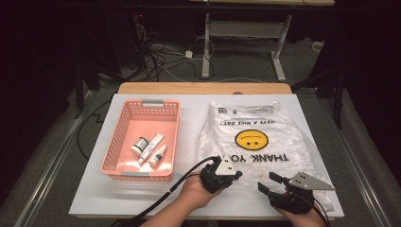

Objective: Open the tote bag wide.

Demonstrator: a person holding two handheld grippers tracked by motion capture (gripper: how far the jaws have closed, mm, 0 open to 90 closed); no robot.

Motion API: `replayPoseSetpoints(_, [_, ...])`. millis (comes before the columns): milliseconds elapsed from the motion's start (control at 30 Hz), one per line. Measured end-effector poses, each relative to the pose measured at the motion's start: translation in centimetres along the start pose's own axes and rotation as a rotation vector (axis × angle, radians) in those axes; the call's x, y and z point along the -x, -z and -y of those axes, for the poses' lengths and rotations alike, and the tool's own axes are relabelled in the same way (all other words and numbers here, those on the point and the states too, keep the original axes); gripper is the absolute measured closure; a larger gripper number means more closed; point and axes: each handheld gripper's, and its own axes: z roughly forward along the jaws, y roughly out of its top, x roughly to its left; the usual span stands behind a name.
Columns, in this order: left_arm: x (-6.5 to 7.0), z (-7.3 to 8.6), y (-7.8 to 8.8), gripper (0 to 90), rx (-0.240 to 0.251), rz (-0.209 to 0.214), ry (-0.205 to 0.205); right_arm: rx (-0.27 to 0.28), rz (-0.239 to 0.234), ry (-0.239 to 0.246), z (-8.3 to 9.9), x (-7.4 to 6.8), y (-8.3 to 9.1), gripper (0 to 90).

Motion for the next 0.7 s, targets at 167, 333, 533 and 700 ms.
replayPoseSetpoints(167, [0.0,0.1,0.0,88.7,-0.006,0.004,0.012,-0.169,-0.027,0.070,0.9,-1.0,-1.9,56.6])
replayPoseSetpoints(333, [0.0,0.4,-0.1,88.6,-0.010,0.003,0.012,-0.226,0.026,0.172,1.2,-1.9,-2.3,65.9])
replayPoseSetpoints(533, [0.1,0.6,-0.1,88.4,-0.010,0.013,0.008,-0.226,0.040,0.163,1.2,-1.6,-2.3,90.0])
replayPoseSetpoints(700, [0.3,0.6,-0.2,87.9,-0.003,0.023,-0.006,-0.224,0.046,0.158,0.9,-1.6,-2.1,90.0])
